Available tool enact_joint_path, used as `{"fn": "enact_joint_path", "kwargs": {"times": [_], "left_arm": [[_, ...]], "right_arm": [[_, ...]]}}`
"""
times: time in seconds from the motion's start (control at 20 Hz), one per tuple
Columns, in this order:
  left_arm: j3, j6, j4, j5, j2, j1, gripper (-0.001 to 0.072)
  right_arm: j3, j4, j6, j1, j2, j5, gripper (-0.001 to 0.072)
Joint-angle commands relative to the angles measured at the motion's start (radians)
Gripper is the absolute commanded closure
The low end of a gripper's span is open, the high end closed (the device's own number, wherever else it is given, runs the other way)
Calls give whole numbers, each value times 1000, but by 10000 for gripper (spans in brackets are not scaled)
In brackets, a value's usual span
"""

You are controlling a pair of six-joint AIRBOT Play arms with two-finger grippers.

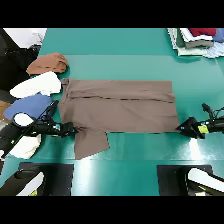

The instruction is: Fold the shirts.

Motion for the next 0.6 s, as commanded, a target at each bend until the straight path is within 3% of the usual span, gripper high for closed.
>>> {"fn": "enact_joint_path", "kwargs": {"times": [0.0, 0.1, 0.15, 0.25, 0.55], "left_arm": [[2, 2, -1, -2, 1, 0, 687], [2, 2, 0, -20, 1, 0, 688], [5, 1, 8, -45, 1, 0, 689], [21, -2, 45, -109, 25, 0, 690], [23, -162, 178, -354, 356, 0, 691]], "right_arm": [[-16, 15, -19, 47, -22, -84, 497], [-16, 13, -19, 59, 10, -97, 657], [-16, 11, -19, 58, 35, -84, 691], [-16, -43, -18, 46, 111, -26, 698], [-16, -285, 55, -31, 428, 188, 700]]}}
